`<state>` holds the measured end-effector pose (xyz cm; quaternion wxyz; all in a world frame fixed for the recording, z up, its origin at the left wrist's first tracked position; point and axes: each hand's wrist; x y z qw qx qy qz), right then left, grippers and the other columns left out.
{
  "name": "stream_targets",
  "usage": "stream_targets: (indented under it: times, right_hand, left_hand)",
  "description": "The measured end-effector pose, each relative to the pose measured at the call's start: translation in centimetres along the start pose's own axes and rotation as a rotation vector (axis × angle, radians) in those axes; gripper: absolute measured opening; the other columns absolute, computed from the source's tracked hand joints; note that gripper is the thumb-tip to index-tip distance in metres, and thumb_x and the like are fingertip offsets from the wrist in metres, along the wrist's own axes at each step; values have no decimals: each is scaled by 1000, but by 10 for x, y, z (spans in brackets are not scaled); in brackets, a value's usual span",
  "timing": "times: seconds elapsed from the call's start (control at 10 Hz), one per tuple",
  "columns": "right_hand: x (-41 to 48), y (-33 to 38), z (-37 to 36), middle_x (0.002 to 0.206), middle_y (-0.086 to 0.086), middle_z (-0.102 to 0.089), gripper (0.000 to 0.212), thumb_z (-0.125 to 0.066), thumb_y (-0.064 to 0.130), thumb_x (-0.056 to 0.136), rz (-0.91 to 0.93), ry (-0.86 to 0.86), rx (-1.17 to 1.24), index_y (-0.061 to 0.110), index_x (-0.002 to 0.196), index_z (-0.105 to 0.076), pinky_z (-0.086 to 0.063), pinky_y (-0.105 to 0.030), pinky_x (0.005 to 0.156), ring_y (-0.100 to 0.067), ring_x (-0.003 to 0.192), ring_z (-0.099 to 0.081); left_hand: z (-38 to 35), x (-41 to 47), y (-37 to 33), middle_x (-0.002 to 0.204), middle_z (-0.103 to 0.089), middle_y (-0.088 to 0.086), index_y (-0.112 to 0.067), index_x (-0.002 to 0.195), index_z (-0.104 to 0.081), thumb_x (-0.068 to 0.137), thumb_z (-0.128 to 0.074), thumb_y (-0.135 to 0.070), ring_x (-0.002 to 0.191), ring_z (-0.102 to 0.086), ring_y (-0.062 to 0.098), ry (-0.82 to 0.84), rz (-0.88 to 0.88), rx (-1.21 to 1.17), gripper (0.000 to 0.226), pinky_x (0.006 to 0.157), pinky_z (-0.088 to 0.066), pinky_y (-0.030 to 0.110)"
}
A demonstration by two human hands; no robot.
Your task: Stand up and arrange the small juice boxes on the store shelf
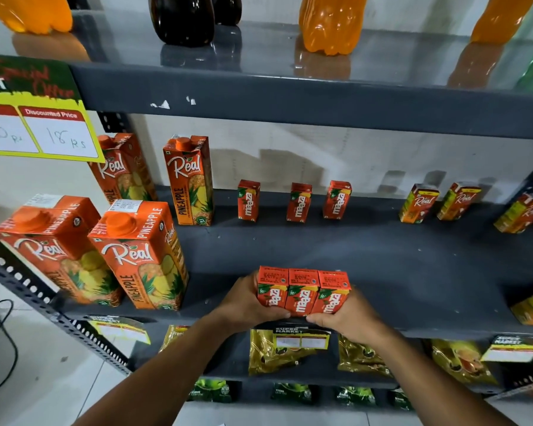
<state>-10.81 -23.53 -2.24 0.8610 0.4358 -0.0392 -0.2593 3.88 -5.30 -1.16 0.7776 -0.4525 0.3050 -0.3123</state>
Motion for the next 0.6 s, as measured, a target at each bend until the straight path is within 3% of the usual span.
stream_targets:
  times: [0.2,0.4,0.5,0.6]
  right_hand:
    - [1,2,-2,89,11,-73,44,-92,22,57,2,-16,19,36,88,-64,-55,-26,75,2,80,-69]
    - [2,-2,-3,92,10,-74,46,-92,23,57,-6,-1,19,32,93,-66,-58,-33,80,-1,83,-69]
    - [0,6,-2,97,8,-73,58,-94,25,53,-4,2,29,29,103,-65,-58,-41,86,-7,90,-70]
    - [-7,8,1,116,7,-66,96,-95,21,50,5,10,95,29,133,-47,-54,-41,94,-11,107,-64]
  left_hand:
    - [0,2,0,93,-71,-12,-41,94,-56,54,-92,-23,87,-67,1,10,-14,17,57,82,-53,26]
    - [-2,-1,-1,95,-69,-12,-40,98,-53,55,-92,-20,89,-66,0,-3,-29,5,61,83,-53,25]
    - [0,-7,-8,102,-68,-10,-32,114,-51,53,-93,-19,93,-65,2,-10,-22,-11,75,90,-54,34]
    - [-2,-18,-8,116,-61,-10,-30,137,-32,47,-95,-26,104,-61,5,-9,-51,-33,110,94,-51,36]
Point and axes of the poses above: each hand's wrist, its own x-axis towards the middle knuckle, its own z-axis out of the back of the hand, y = z × x
